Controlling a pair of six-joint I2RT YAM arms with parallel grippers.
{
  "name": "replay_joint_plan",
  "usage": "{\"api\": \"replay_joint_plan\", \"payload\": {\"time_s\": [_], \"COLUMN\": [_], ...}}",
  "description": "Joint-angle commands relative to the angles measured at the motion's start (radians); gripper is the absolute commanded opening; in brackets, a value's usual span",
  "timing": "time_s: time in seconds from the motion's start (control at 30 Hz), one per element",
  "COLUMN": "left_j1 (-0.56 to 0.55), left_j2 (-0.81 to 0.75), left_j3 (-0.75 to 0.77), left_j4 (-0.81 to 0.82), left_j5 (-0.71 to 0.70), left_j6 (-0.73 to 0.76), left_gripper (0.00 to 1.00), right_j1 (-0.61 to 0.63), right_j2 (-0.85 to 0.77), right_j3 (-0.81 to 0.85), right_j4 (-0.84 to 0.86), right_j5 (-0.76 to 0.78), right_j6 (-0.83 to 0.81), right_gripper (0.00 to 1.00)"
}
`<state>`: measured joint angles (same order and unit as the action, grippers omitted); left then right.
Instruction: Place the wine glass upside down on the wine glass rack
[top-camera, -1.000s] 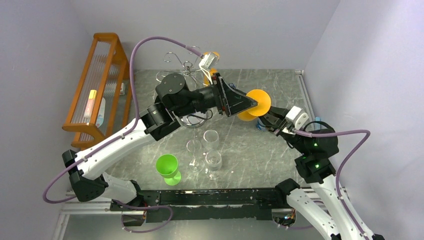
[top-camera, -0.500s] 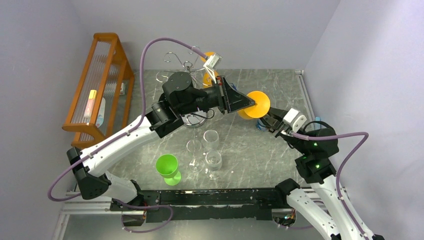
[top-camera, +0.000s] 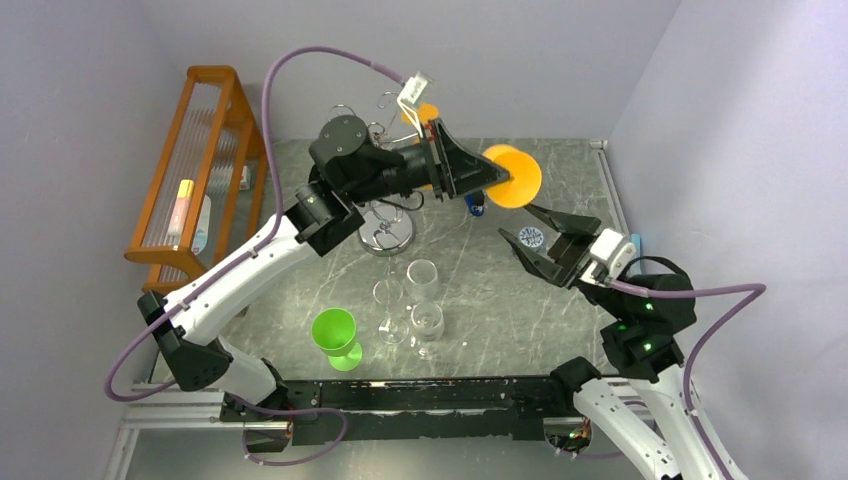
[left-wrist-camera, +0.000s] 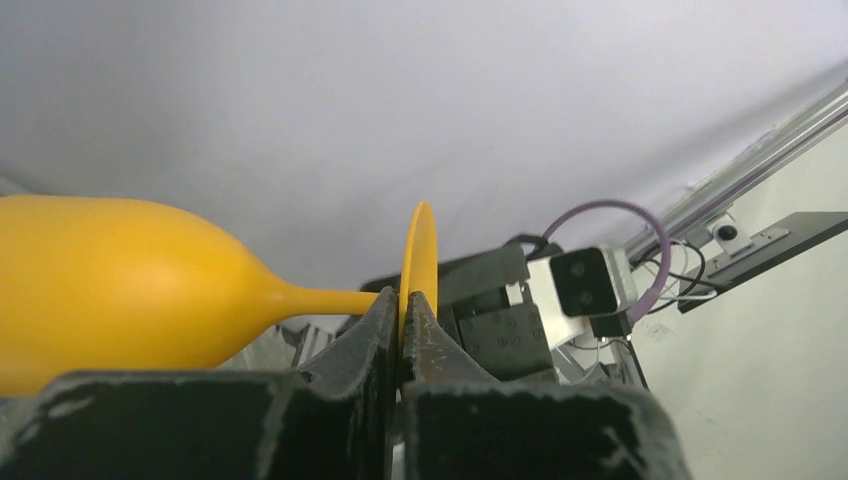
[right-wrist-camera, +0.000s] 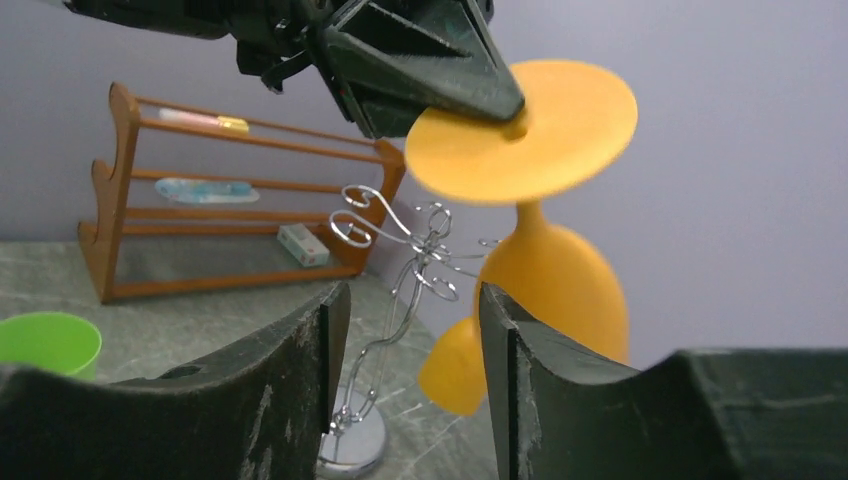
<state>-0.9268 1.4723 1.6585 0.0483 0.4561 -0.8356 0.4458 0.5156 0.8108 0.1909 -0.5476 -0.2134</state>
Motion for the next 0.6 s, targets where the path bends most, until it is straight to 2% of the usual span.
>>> {"api": "replay_joint_plan", "payload": {"time_s": [0.0,0.17,0.37,0.47,0.57], "left_j1": [0.042,0.13,0.332,0.403,0.475], "left_j2": [0.034,0.099,0.226,0.307,0.341], "left_j3": [0.13,0.25,0.364,0.438,0.439], "left_j4": [0.04,0.016,0.222,0.256,0.293], "left_j5": [0.082,0.125,0.299,0.336,0.325], "left_j6": [0.026,0.04,-0.032,-0.07,-0.11], "left_gripper": [0.05,0.05,0.05,0.05,0.05], "right_j1": [-0.001,-0.001,-0.001,0.0,-0.001], "right_j2": [-0.055,-0.114,-0.135,-0.137,-0.131], "right_j3": [0.005,-0.045,-0.07,-0.083,-0.087], "right_j4": [0.03,0.136,0.186,0.228,0.236], "right_j5": [0.083,0.163,0.217,0.211,0.207], "right_j6": [0.061,0.118,0.172,0.203,0.231], "right_gripper": [0.55,0.59,0.6,0.61,0.61]}}
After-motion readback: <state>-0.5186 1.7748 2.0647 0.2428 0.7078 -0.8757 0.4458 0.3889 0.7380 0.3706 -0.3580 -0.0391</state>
